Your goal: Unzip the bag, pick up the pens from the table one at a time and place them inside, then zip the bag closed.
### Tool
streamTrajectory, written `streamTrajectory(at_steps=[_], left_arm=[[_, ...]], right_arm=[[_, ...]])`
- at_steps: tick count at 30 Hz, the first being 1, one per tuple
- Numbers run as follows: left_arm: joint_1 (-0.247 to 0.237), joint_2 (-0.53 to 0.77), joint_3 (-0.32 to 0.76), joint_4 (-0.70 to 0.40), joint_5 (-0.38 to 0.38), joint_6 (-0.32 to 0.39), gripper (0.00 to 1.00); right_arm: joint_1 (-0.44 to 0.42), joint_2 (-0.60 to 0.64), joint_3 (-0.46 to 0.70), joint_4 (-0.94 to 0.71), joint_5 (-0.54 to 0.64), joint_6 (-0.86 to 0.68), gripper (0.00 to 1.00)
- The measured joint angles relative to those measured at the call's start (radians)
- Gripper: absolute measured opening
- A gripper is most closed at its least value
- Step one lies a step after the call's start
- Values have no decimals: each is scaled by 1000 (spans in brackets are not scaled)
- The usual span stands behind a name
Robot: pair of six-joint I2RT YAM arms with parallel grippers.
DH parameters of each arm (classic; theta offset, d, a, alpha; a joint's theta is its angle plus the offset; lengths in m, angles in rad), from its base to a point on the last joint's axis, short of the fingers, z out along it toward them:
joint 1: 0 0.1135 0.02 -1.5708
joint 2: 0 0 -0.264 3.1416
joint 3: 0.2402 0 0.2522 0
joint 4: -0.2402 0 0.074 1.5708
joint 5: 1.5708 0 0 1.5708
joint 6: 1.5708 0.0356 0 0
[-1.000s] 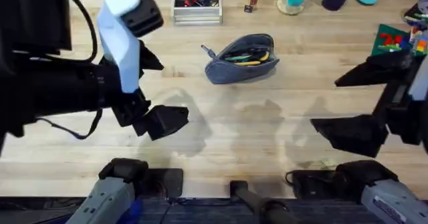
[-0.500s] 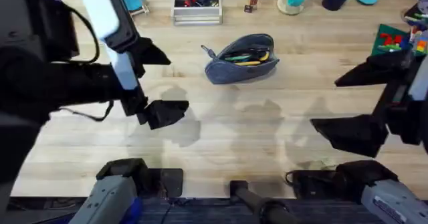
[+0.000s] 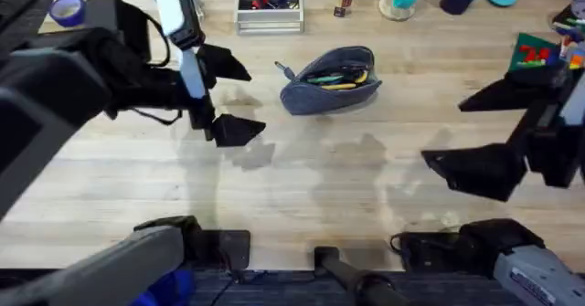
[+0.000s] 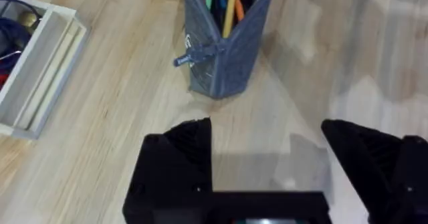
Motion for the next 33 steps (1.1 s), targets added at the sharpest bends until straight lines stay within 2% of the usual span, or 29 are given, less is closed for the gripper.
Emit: streamTrajectory(at_steps=[7,13,17,24,33], left_arm=[[11,163,0,86,77,3,995],[81,218,0,97,149,51,995],[121,219,0,99,187,97,995],[122,255,0,106,233,138,995],[122,380,0,107,304,205,995]], right_arm=[[0,0,0,96,-66,66,997],[4,42,0,124,-126,78,984],[51,122,0,149,-138,84,966],[153,254,0,264,-138,87,951],[226,276,0,397,-138,89,964]])
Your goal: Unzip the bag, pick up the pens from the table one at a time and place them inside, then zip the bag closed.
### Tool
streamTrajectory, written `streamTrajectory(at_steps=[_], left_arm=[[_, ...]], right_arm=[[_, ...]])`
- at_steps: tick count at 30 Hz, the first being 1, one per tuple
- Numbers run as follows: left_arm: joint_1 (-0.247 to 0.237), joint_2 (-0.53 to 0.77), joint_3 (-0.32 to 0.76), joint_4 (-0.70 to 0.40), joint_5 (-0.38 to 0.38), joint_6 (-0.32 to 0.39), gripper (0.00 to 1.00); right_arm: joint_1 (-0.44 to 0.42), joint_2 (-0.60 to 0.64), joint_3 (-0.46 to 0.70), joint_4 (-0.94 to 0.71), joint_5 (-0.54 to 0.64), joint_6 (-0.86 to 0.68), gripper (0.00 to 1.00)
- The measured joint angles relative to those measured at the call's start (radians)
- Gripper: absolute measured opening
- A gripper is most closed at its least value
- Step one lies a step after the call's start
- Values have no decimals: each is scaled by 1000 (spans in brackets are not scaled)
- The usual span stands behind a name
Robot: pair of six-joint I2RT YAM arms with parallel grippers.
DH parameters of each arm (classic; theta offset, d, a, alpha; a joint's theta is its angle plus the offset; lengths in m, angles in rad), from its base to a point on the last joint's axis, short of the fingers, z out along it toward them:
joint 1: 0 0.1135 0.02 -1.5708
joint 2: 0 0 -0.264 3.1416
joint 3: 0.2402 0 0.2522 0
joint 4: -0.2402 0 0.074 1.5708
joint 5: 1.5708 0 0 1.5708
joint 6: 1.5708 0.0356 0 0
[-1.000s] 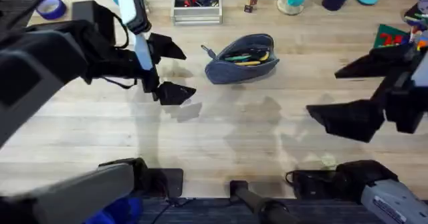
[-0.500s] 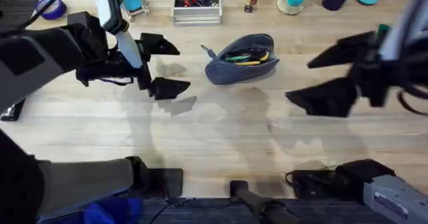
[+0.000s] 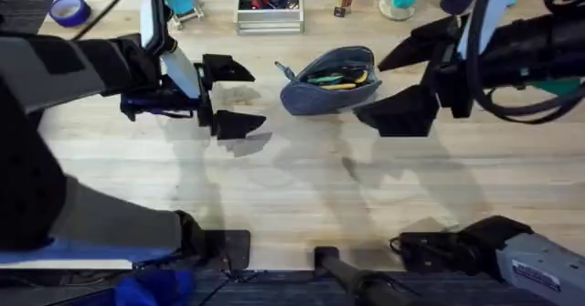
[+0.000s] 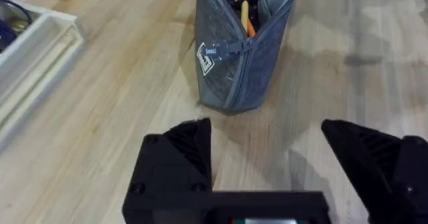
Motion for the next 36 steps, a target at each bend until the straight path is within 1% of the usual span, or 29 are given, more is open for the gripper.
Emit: streamTrajectory(at_steps=[5,9,11,15,17,23,28,32,36], left_arm=[[0,57,0,0,30,16,996],[0,64,0,-5,39,27,995],[0,64,0,-4,40,48,995],[-12,64,0,7,36,102,995],[-23,64,0,15,32,117,995],[-51,64,0,19,13,138,995],[-52,64,0,20,-2,143,995],[-52,64,0,25,-3,146,995],[-52,64,0,26,-17,147,996]], right_arm=[[39,31,0,45,0,1,962],[71,79,0,89,0,11,953],[89,105,0,110,3,15,951],[131,154,0,149,45,23,950],[153,178,0,171,67,25,960],[186,244,0,235,95,25,964],[188,292,0,316,113,34,961],[208,320,0,366,171,79,953],[275,326,0,390,269,117,957]])
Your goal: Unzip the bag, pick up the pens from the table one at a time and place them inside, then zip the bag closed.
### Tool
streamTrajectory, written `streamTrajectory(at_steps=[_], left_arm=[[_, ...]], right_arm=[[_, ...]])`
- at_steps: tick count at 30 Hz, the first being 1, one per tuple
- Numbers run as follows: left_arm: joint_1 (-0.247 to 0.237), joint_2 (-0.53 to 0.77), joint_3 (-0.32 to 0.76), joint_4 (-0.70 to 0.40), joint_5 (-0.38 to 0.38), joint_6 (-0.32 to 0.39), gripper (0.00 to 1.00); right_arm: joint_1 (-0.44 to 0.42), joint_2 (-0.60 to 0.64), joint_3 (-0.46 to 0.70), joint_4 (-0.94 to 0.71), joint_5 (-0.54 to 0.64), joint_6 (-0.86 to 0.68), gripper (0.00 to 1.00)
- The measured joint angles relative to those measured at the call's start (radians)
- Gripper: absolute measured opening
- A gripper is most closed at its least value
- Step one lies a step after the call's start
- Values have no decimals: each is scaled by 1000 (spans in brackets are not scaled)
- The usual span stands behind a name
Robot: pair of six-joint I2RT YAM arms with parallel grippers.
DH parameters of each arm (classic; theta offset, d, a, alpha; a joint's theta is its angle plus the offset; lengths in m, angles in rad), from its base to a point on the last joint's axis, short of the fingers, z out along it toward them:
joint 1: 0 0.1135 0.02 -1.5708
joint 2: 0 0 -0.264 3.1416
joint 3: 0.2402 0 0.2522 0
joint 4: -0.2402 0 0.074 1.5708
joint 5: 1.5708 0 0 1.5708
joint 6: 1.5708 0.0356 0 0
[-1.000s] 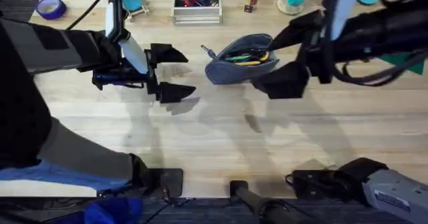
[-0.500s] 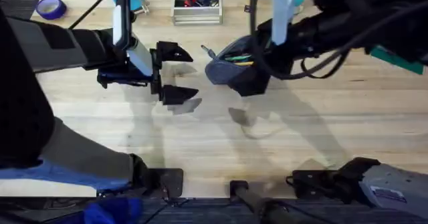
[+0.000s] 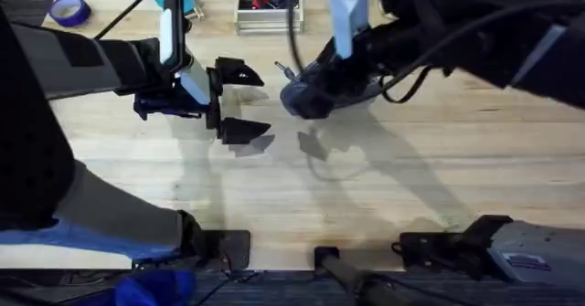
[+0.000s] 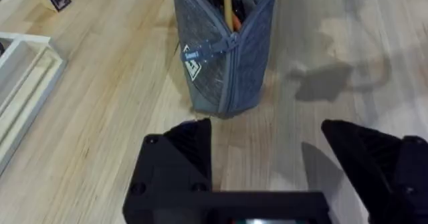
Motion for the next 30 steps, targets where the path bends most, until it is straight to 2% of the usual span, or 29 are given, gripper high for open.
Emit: streamTrajectory(at_steps=[5,9,19,30], left_arm=[[12,0,0,0,-8,0,995],[34,0,0,1,-7,0,995],[44,0,0,45,15,3,995],[44,0,0,48,19,3,996]], right_arm=[[106,0,0,5,149,25,973],[157,0,0,5,246,56,977],[170,53,0,52,359,137,971],[196,135,0,134,420,199,971]])
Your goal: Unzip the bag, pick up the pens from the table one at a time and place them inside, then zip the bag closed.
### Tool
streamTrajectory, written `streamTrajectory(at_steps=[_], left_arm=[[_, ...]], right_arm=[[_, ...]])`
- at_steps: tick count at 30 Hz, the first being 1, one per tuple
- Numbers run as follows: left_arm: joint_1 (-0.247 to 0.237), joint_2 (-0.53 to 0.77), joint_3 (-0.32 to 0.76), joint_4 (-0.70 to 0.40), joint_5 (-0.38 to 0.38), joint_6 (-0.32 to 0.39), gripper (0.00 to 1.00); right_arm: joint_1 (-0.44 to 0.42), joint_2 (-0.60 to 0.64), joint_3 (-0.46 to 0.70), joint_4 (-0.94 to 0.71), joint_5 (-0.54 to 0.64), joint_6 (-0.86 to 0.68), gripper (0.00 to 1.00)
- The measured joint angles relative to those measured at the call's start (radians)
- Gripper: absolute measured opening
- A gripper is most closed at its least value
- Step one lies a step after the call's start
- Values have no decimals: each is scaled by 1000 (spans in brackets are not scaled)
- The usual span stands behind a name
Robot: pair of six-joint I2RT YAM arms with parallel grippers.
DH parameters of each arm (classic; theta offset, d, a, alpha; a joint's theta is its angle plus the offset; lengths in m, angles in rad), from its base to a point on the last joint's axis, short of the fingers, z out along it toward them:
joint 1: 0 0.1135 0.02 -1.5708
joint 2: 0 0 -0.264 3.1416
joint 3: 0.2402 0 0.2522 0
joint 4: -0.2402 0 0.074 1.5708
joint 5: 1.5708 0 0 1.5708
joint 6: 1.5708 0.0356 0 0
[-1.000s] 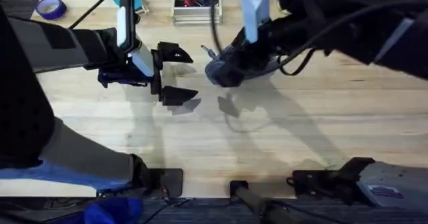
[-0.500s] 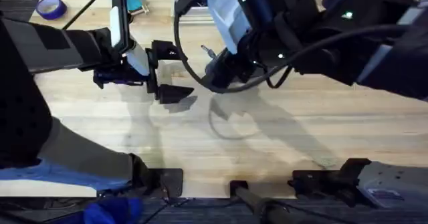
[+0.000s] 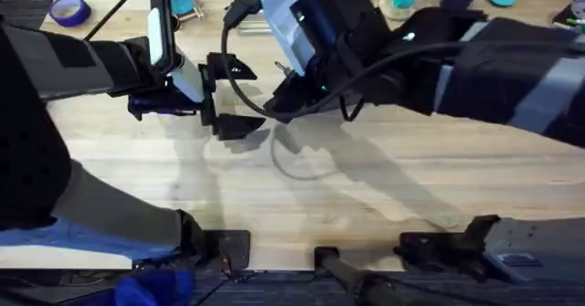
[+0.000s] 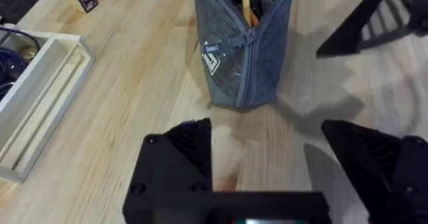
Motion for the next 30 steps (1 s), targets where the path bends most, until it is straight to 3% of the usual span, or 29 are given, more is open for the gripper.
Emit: streamTrajectory(at_steps=[17,30], left_arm=[[0,0,0,-1,0,0,995],[0,0,0,-4,0,0,995]], right_arm=[[46,109,0,73,146,22,977],[46,141,0,144,158,22,980]])
